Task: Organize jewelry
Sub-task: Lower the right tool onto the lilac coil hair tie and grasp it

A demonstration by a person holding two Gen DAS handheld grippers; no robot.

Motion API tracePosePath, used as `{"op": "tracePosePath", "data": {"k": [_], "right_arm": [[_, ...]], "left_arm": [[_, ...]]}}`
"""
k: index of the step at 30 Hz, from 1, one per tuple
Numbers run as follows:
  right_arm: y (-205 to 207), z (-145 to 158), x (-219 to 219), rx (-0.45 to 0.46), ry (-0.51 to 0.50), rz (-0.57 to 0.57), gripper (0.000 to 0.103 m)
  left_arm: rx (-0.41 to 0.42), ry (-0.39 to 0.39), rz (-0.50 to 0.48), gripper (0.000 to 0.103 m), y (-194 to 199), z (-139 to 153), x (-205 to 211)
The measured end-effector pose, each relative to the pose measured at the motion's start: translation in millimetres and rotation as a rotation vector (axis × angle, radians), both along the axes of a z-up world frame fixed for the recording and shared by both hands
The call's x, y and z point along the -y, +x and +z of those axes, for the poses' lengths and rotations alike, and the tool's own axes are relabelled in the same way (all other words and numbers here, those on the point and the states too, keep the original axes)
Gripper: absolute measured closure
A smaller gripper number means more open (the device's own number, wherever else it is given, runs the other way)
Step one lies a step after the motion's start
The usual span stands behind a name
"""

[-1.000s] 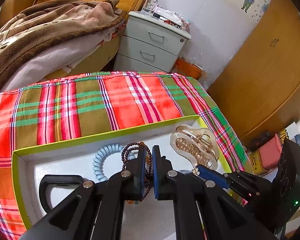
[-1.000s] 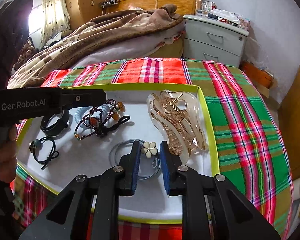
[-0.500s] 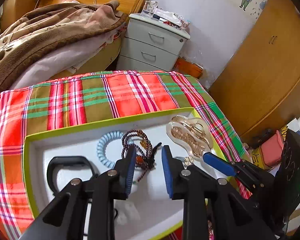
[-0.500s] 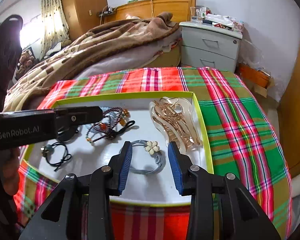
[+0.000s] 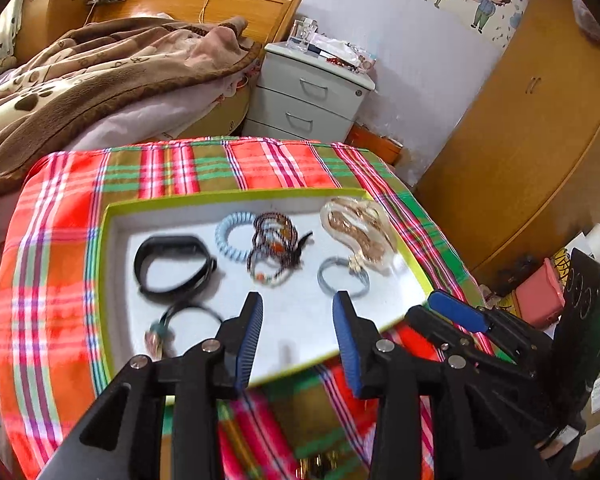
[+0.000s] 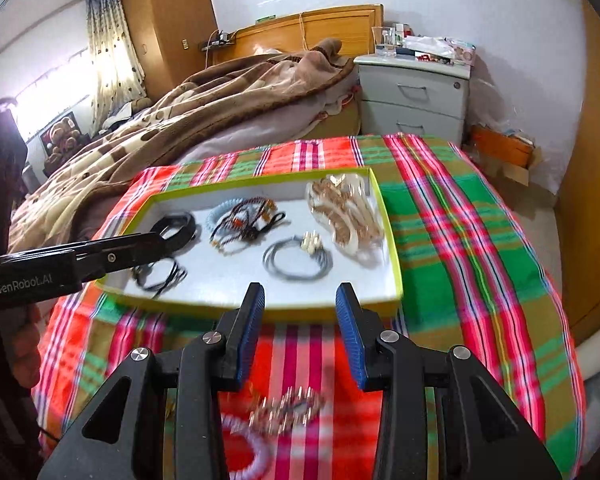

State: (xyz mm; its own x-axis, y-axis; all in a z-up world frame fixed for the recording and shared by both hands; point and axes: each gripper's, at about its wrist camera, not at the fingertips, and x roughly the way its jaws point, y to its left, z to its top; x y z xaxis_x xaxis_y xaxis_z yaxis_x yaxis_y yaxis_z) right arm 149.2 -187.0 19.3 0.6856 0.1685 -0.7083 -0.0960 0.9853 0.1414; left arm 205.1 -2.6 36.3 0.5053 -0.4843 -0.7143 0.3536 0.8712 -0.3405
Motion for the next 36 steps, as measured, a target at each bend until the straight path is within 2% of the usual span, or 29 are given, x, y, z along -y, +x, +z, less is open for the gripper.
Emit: {"op": "tracePosePath", "data": {"k": [6,10,19,30,31,34,36], "right_arm": [[-33,-2,2,-0.016,0.022,0.005,0.065],[-54,-16,1,-0.068,0.03,-0.007,0.065],[-70,-37,-8,-0.15,0.072,-0.009,0.065],[-71,-41,-28,-0.156,-0.018,-0.021,0.065],[-71,-41,-29,-0.154,-0.029,-0.017,0.066],[-73,-42,-31,-0.15,-0.065,-0.01,0.081],[-76,-42,-32,-0.145,-0.09,0.0,0.085]], "left_arm": [[0.002,-0.018,0.033,0.063,-30,-3,-15],[-0.002,-0.022,0.044,0.061,-48,-9,-24],[-0.032,-0.037,0.068,0.06,-81,-27,-44],[-0.053,-0.062,0.084,0.056,-99,-40,-55],[-0.053,-0.069,0.082,0.055,-100,-40,-56],[-0.062,-0.071,0.087,0.054,-100,-43,-57],[-0.07,-0.072,0.092,0.054,-99,-44,-57]]}}
